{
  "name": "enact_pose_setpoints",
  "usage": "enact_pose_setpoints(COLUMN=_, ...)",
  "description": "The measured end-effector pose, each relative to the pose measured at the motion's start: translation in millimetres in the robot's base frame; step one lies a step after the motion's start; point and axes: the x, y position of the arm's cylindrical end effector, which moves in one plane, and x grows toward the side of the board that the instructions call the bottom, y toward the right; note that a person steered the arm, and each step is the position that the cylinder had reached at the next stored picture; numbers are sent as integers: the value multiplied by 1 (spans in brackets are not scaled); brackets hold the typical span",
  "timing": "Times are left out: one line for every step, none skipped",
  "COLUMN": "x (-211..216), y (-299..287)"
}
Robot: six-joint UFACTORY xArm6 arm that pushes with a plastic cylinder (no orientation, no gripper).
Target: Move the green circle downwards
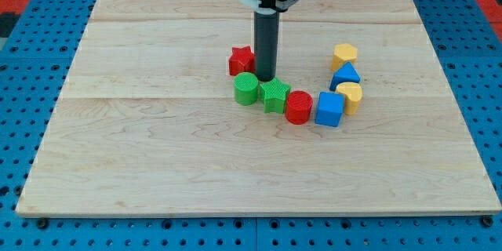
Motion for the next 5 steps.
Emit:
enact_pose_setpoints(x=-19, y=9)
enact_pose_setpoints(x=-41, y=10)
enact_pose_setpoints(x=-73, y=9)
enact_pose_setpoints(x=-70, y=-35)
enact_pose_setpoints(x=-48, y=-89)
